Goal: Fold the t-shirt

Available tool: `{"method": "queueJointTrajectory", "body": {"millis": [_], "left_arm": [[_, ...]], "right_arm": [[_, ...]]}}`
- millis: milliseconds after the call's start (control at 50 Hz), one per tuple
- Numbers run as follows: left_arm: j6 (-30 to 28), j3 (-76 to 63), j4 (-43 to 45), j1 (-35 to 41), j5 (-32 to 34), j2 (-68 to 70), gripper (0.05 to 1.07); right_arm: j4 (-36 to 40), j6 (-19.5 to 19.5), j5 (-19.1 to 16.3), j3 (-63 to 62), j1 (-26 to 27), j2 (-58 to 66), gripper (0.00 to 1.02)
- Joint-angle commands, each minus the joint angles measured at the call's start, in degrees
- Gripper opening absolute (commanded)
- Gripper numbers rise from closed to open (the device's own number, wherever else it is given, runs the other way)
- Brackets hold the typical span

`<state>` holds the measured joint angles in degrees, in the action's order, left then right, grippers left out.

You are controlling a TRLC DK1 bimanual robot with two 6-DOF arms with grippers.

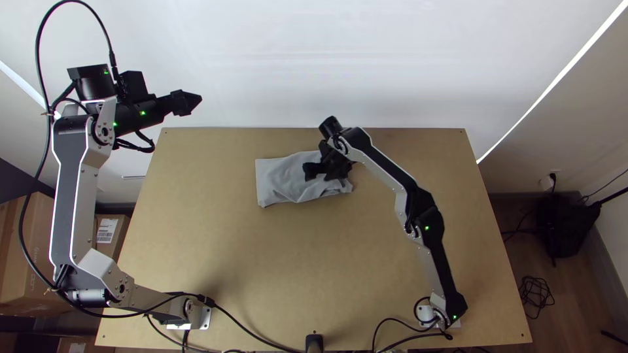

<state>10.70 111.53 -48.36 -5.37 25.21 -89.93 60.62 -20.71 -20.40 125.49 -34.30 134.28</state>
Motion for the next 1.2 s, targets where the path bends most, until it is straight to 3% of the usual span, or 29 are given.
{"method": "queueJointTrajectory", "body": {"millis": [0,340,440,800,1180], "left_arm": [[0.73,-0.87,0.99,0.09,-0.08,0.11,1.03],[2.31,-0.52,3.27,1.94,-0.08,-0.86,1.03],[2.22,-0.61,3.18,1.85,-0.08,-0.6,1.03],[1.69,0.45,2.57,0.62,-0.08,0.02,1.03],[1.78,1.06,2.39,0.62,-0.08,-0.16,1.03]], "right_arm": [[1.52,1.29,-0.16,-6.31,3.02,-5.87,0.96],[-3.93,3.48,-0.43,-15.8,11.28,-12.46,0.98],[-6.3,3.92,-2.27,-15.63,13.12,-11.85,0.98],[-7.62,4.19,-11.68,-8.68,14.27,-4.2,0.98],[-7.45,3.92,-12.64,-2.62,15.06,2.92,0.97]]}}
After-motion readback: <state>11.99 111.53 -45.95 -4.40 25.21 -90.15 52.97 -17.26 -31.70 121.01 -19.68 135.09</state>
